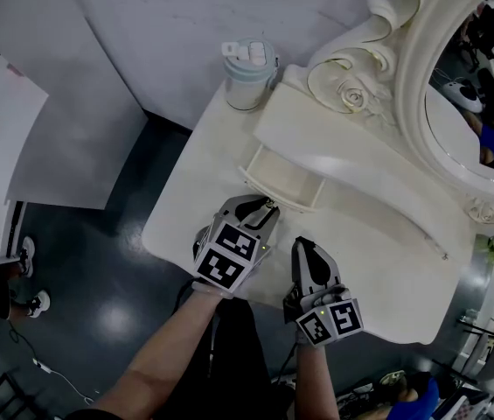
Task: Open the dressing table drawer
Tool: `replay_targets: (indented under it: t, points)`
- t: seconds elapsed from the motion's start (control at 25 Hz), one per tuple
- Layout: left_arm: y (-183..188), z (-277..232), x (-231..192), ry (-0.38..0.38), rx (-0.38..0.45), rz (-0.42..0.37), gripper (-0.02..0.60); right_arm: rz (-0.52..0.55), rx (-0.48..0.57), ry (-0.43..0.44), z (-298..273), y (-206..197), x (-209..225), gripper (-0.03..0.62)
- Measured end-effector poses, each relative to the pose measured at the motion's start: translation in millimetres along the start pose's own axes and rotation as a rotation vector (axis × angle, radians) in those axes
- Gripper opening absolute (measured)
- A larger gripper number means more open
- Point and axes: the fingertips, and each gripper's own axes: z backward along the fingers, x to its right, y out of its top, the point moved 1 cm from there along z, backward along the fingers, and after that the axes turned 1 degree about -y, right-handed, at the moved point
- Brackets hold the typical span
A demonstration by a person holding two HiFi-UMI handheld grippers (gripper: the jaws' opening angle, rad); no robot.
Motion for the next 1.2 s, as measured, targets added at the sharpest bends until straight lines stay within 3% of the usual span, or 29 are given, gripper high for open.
replay_targets:
  t: [0.92,1.08,1.2]
  points:
    - [-5.2,5.5,4.9,-0.006,0.014,-0.02,0.107,-0.005,-0.003,-0.009,9.3,-8.2,-4.5,0.005]
    - [-4.7,7.5,12.5,-0.03,0.016,-0.041,0.195,-0.003,0.005,-0.005,11.2,-5.2,-5.2,0.005]
    - [0.8,15.1,11.4,-0.009,0.042,-0.059,0.212,0.003,0.015,-0.003,12.6,-0.3,-5.7,0.005]
